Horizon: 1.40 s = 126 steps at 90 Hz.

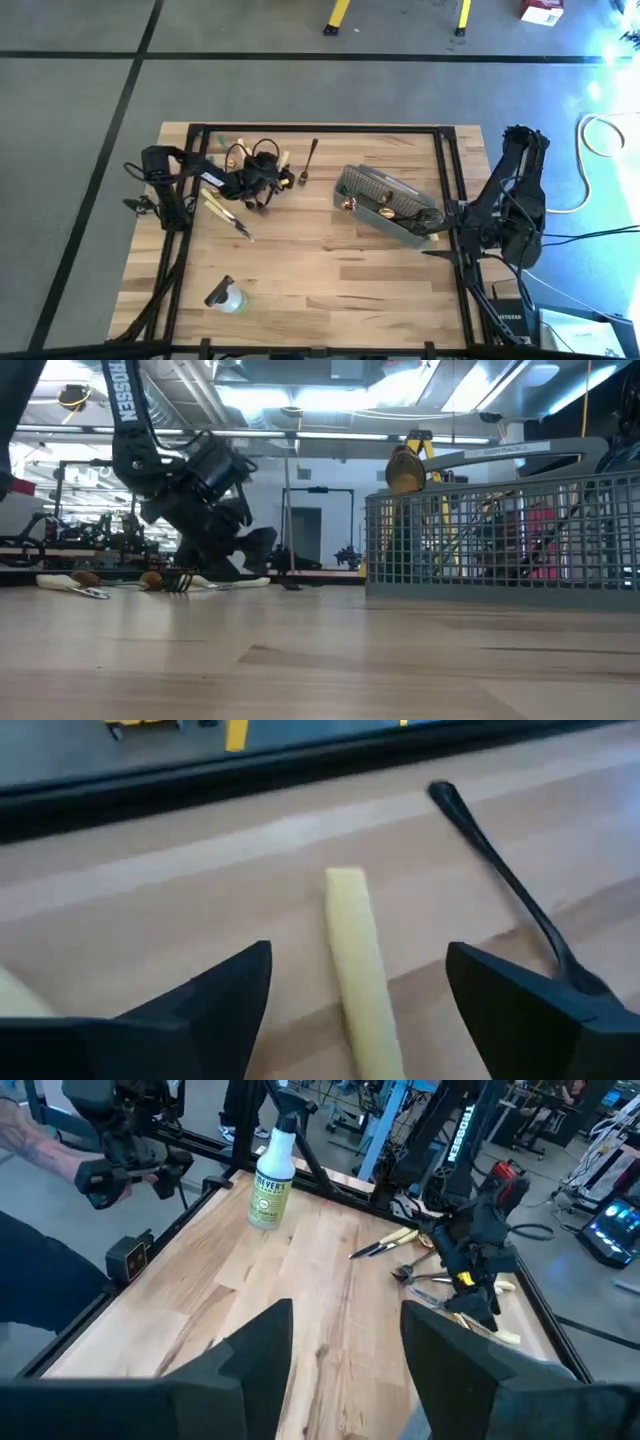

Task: Sort silverware
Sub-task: Put the silver knife into the cutlery rack

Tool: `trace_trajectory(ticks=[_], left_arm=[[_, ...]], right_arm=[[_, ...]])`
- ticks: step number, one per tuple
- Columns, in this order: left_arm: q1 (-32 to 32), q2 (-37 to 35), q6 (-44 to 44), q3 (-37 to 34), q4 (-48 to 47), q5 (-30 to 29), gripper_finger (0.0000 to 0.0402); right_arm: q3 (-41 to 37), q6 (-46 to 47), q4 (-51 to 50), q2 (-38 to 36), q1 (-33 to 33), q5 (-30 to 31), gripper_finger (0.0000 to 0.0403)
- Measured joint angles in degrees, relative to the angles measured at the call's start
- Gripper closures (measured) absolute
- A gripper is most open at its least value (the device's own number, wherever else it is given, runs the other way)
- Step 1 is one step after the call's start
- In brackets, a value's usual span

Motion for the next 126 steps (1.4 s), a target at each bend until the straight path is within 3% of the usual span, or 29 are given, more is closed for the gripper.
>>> trace_trajectory(ticks=[23,47,93,115,126], left_arm=[[0.3,5.6,-1.0,2.8,2.1,-0.3,0.0117],[0.1,6.9,-1.2,3.0,2.4,-2.5,0.0128],[0.0,7.0,0.0,3.0,1.7,-2.9,0.0279],[-1.8,6.4,1.2,2.8,1.8,-3.1,0.0349],[-2.2,6.4,1.2,2.8,1.7,-3.1,0.0355]], right_arm=[[0.0,-0.2,0.1,0.0,0.0,0.1,0.0233],[0.0,-0.1,0.1,0.0,0.0,0.4,0.0233],[0.0,0.2,0.5,0.0,0.0,0.4,0.0233],[0.0,-4.0,9.4,0.0,0.0,2.0,0.0233],[0.0,-8.2,14.1,0.0,0.0,2.1,0.0233]])
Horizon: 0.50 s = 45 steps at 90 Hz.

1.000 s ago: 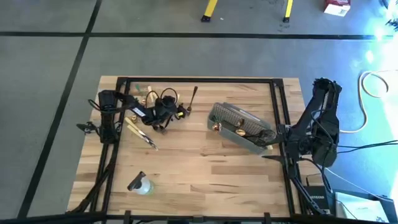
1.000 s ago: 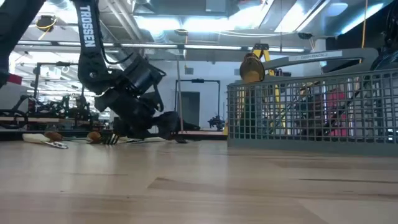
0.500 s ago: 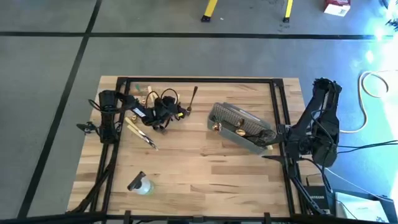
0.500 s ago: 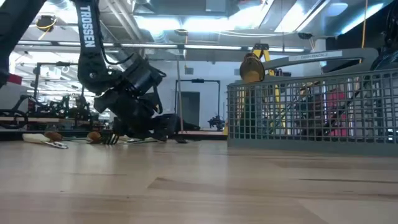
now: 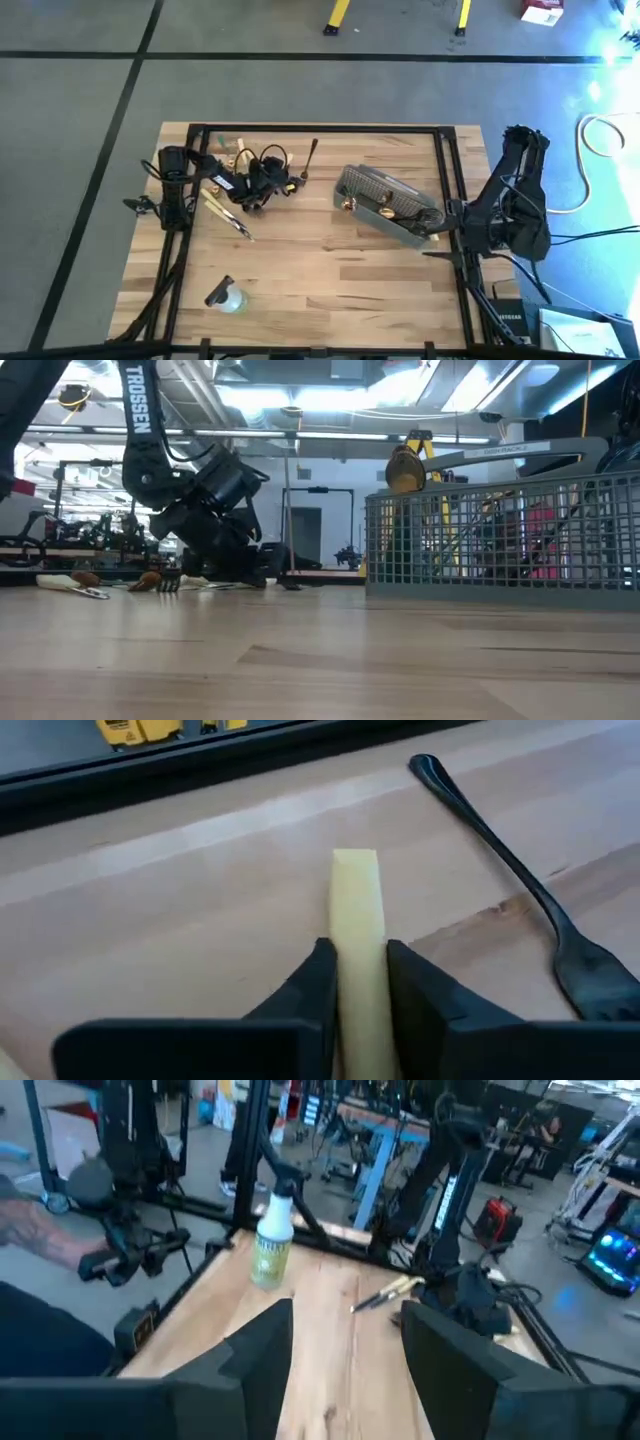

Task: Sort silverware
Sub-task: Put the silver knife into the cutlery rack

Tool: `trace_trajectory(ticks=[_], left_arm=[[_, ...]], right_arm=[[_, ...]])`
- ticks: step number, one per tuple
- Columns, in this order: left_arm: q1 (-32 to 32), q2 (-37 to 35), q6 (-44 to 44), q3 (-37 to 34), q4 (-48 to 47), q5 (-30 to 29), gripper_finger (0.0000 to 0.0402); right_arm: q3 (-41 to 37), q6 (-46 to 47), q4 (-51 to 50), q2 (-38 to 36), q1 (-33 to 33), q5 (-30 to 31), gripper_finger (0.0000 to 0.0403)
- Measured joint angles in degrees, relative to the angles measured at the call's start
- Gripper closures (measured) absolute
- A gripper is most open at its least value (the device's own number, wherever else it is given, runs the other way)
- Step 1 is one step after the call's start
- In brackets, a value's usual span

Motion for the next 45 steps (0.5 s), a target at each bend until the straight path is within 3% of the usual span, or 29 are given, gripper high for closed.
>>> trace_trajectory(ticks=[31,45], left_arm=[[-2.5,-3.4,-0.3,-0.1,-1.0,0.3,0.0350],[-3.7,-8.4,1.4,-0.1,-2.4,-0.6,0.0350]], right_arm=[[0.0,-5.9,8.4,0.0,0.0,0.1,0.0233],[0.0,-8.2,12.8,0.0,-0.1,4.4,0.0233]])
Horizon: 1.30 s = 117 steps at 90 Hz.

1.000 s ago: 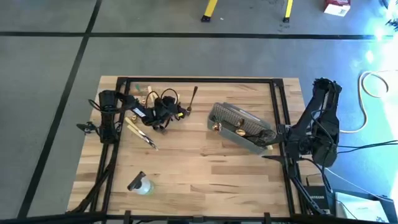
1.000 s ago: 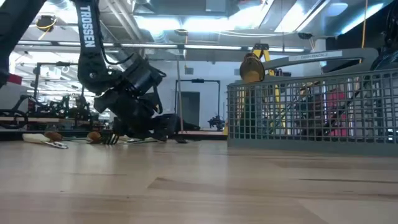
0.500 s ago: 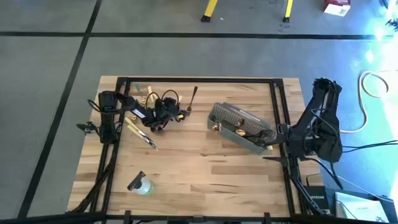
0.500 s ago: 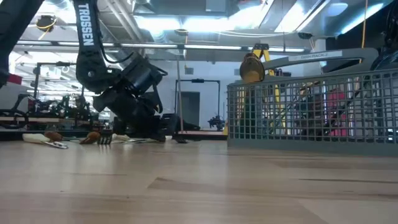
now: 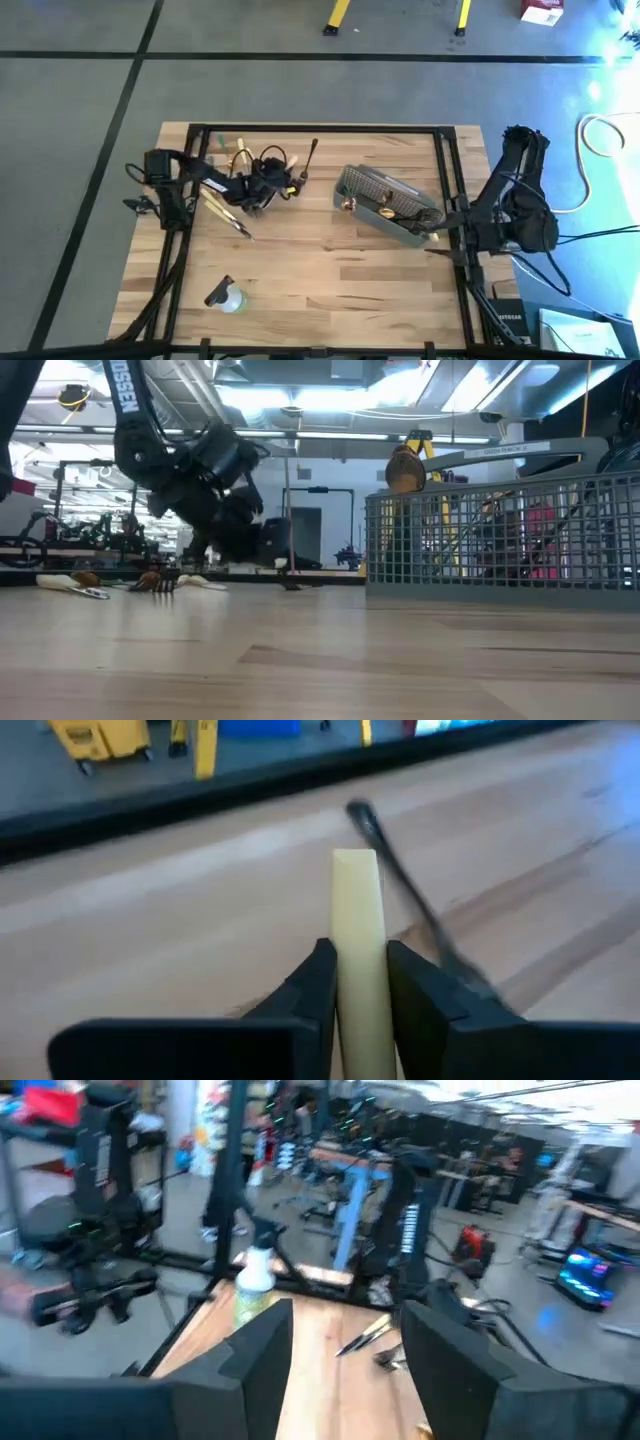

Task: Sort silverware
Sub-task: Put the silver knife into the cutlery rack

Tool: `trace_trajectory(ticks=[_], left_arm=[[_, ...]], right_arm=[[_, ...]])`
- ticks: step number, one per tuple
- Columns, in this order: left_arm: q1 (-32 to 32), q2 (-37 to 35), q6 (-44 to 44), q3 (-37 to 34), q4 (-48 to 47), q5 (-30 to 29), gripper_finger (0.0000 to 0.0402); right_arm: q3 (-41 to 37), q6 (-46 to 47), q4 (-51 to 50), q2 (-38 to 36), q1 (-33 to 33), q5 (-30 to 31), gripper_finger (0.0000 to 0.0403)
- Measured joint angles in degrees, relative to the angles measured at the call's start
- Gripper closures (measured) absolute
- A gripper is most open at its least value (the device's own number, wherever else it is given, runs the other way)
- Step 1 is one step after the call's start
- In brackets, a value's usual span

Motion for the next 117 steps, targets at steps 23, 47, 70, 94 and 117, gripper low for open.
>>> trace_trajectory(ticks=[23,47,70,94,117], left_arm=[[-6.1,-12.1,15.9,0.1,2.1,-1.4,0.0350],[-18.3,-19.1,42.5,3.6,7.5,-1.2,0.0350],[-26.1,-18.7,61.7,10.9,7.8,1.3,0.0350],[-29.8,-18.7,74.8,18.7,-4.3,1.4,0.0350],[-31.7,-18.7,78.3,21.1,-8.1,-1.0,0.0350]], right_arm=[[0.0,9.4,10.2,0.0,-8.1,2.8,0.0233],[0.0,18.7,9.9,0.8,-25.4,-19.5,0.0233],[0.0,30.3,9.9,8.0,-41.1,-40.4,0.0233],[0.2,35.3,17.0,17.4,-47.1,-49.2,0.0233],[0.2,35.9,18.8,22.2,-48.8,-51.0,0.0190]])
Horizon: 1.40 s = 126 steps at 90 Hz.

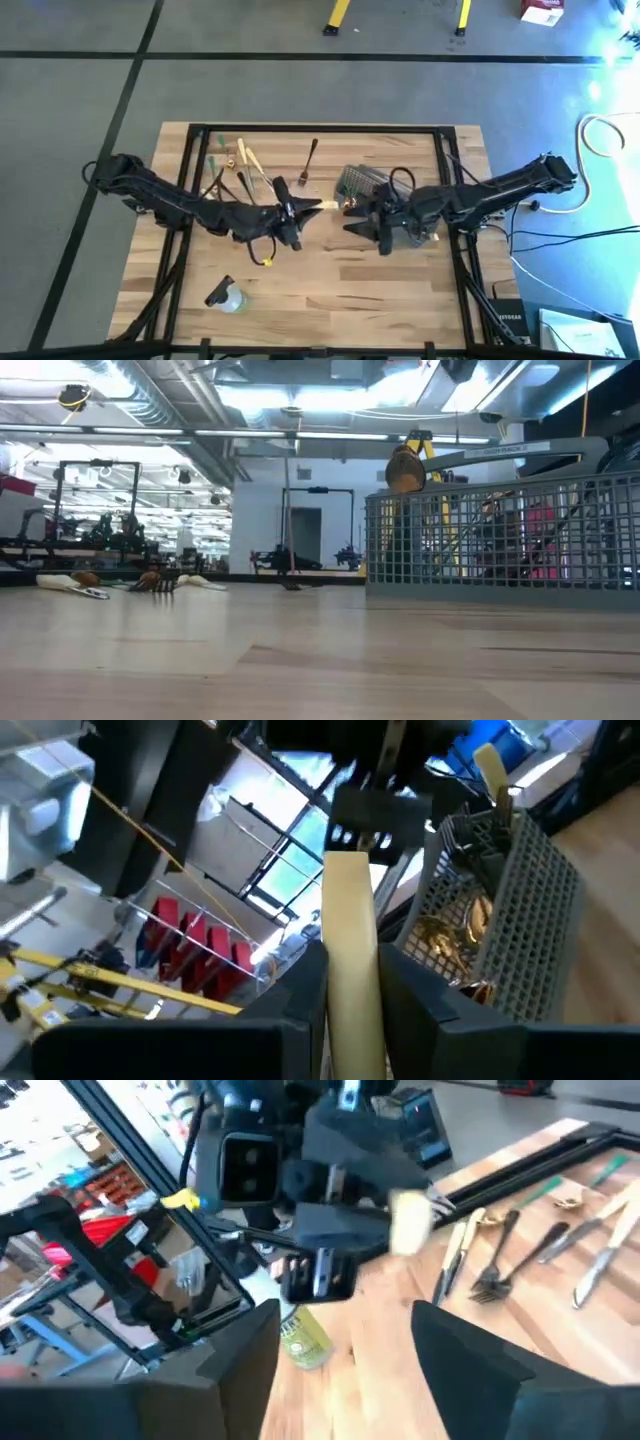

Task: Sort silverware
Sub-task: Put the silver knife into the cutlery rack

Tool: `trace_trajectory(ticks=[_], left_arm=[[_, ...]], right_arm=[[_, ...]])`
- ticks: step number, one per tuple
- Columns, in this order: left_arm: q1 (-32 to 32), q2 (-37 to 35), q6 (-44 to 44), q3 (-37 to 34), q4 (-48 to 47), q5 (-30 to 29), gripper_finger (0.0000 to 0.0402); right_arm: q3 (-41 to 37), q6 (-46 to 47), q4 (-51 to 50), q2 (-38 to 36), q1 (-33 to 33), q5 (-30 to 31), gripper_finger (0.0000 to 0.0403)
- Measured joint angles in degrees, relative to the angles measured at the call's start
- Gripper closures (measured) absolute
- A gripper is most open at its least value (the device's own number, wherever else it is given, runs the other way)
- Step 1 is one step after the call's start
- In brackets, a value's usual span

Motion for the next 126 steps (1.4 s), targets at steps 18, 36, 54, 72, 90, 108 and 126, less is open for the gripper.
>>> trace_trajectory(ticks=[18,36,54,72,90,108,126], left_arm=[[-1.2,0.0,0.9,0.1,-2.0,-0.3,0.0350],[-1.8,0.0,0.9,0.1,-1.6,-1.5,0.0350],[-1.8,0.0,0.7,0.1,-1.6,-2.2,0.0350],[-1.8,0.0,-0.5,0.1,-3.3,-3.0,0.0350],[-1.5,0.0,-1.3,0.1,-4.3,-3.4,0.0350],[-0.6,0.0,-2.0,0.1,-4.8,-3.4,0.0350],[-0.4,0.0,-2.3,0.0,-7.2,-3.4,0.0350]], right_arm=[[0.1,-1.2,3.6,0.2,-1.7,1.0,0.0149],[0.1,-2.4,4.5,2.0,-4.0,-0.4,0.0142],[0.0,-3.2,9.3,7.0,-5.6,-3.5,0.0142],[0.0,-4.9,12.9,8.4,-6.8,-5.0,0.0142],[0.0,-6.4,13.1,9.2,-8.9,-5.1,0.0142],[0.0,-6.3,13.4,11.2,-9.7,-7.0,0.0172],[0.0,-6.4,17.4,12.7,-9.6,-7.0,0.0211]])
